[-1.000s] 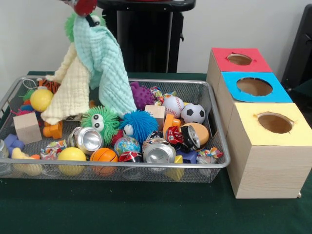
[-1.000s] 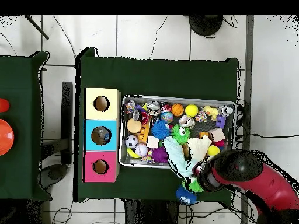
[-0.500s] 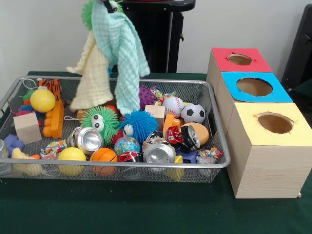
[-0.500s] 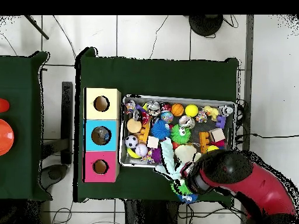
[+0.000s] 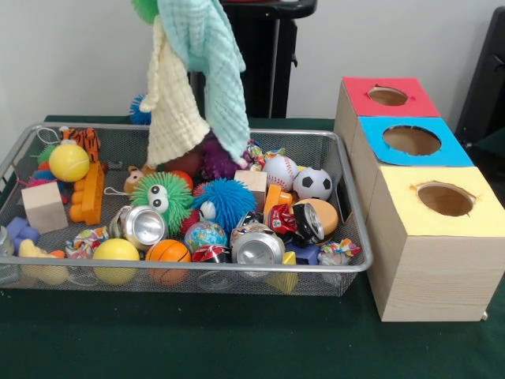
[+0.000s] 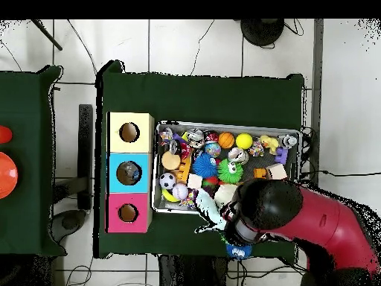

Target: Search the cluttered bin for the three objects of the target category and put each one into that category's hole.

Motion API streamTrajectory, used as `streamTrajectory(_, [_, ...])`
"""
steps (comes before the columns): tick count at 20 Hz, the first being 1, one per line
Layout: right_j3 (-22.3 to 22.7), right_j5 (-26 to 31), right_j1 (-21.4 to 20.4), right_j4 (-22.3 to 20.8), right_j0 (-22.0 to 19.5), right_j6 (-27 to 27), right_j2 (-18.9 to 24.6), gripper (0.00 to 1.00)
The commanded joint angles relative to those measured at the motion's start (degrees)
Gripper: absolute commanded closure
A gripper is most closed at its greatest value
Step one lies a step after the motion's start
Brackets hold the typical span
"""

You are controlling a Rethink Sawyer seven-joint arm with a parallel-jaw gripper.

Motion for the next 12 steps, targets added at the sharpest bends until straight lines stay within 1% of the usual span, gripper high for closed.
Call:
streamTrajectory(1, [-8.47,7.67,-2.70,-2.07,1.17,3.76,0.61,1.00])
streamTrajectory(3, [-8.77,8.94,-2.49,-0.75,1.24,3.86,0.96,1.00])
streamTrajectory(8, [-9.20,12.89,-3.96,2.70,2.95,5.67,1.54,1.00])
streamTrajectory(12, [-10.75,14.90,-4.28,3.66,5.08,8.25,1.64,1.00])
